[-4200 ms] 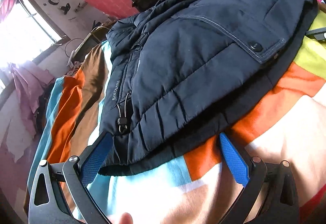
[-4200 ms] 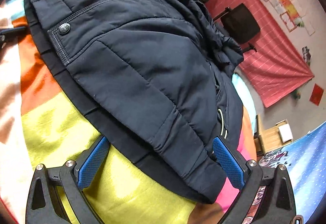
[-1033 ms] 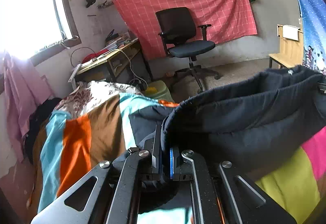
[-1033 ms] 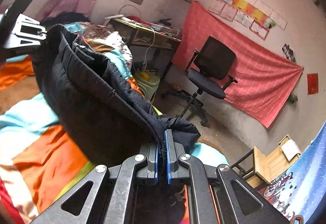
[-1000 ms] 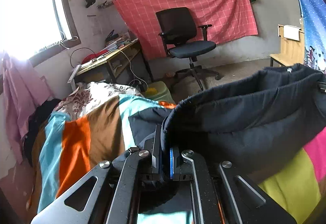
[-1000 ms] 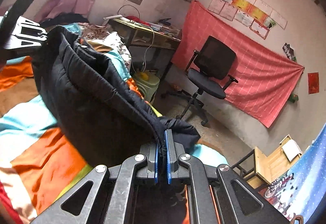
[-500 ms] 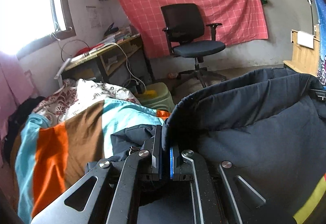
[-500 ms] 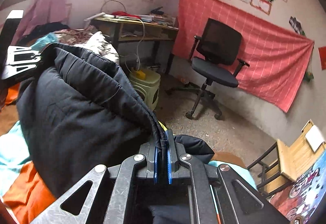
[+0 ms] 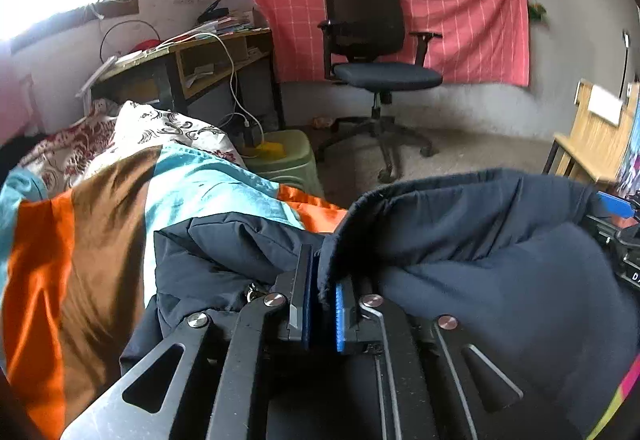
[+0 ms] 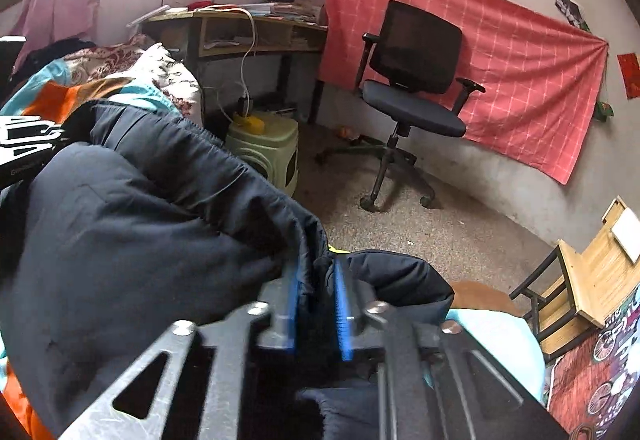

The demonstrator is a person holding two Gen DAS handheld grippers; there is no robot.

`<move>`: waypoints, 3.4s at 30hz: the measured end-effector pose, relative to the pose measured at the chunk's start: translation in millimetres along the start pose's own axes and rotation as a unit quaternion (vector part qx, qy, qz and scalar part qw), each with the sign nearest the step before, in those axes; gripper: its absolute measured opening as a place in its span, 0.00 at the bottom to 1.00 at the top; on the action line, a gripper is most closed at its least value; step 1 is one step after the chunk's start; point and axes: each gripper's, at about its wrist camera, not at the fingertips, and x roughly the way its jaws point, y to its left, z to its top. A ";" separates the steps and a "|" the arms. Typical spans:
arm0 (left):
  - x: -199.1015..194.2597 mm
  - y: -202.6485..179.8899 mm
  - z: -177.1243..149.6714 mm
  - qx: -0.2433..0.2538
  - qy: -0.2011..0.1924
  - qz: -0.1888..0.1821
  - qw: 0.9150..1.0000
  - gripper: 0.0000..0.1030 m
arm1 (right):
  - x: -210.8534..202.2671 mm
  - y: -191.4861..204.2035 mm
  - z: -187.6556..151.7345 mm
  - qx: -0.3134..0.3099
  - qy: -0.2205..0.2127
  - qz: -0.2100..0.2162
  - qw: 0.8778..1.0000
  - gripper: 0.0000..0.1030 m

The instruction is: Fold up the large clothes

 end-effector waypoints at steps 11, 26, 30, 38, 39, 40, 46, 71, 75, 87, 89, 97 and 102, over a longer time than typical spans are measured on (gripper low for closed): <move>-84.5 4.5 -16.2 -0.031 -0.116 -0.062 0.991 0.81 | -50.7 -51.7 0.9 0.124 -0.070 0.032 0.989 0.89; -27.6 -48.4 -29.3 0.024 -0.049 -0.046 0.997 0.91 | -25.9 24.2 -8.3 0.102 -0.056 0.113 0.987 0.97; 0.8 -35.0 -18.3 -0.016 -0.023 -0.022 0.999 0.92 | 5.5 40.4 6.7 0.056 -0.043 0.093 0.993 0.97; 31.2 15.3 -10.2 -0.103 -0.003 -0.011 0.995 0.93 | 66.2 21.3 18.7 0.083 -0.003 0.066 0.994 0.97; 32.6 17.4 -9.4 -0.106 -0.002 -0.014 0.994 0.93 | 73.0 17.2 16.0 0.093 0.008 0.076 0.993 0.97; 34.6 17.9 -8.8 -0.107 0.001 -0.017 0.994 0.93 | 83.8 11.5 14.2 0.110 0.026 0.089 0.990 0.98; 49.4 21.9 -9.1 -0.111 0.000 -0.033 0.993 0.94 | 112.3 -9.5 2.6 0.175 0.050 0.154 0.971 1.00; 48.8 25.8 -14.5 -0.122 -0.015 -0.060 0.991 0.96 | 112.1 -17.4 -10.6 0.194 0.028 0.169 0.966 1.00; 40.8 31.6 -13.1 -0.116 -0.013 -0.072 0.991 0.95 | 109.8 -17.3 -10.1 0.192 0.028 0.166 0.967 1.00; 6.4 79.1 -15.8 -0.099 -0.044 -0.027 0.994 0.95 | 97.1 -9.9 1.0 0.172 0.052 0.118 0.977 1.00; 3.8 90.2 -18.8 -0.104 -0.043 -0.012 0.994 0.95 | 93.7 -11.6 1.4 0.176 0.050 0.104 0.978 1.00; -8.1 143.4 -36.1 -0.175 -0.025 -0.021 0.984 0.95 | 62.4 -43.7 -2.4 0.218 0.013 0.005 0.976 1.00; -10.1 157.1 -43.3 -0.185 0.013 -0.050 0.981 0.95 | 43.2 -76.8 -7.1 0.215 0.004 -0.018 0.976 1.00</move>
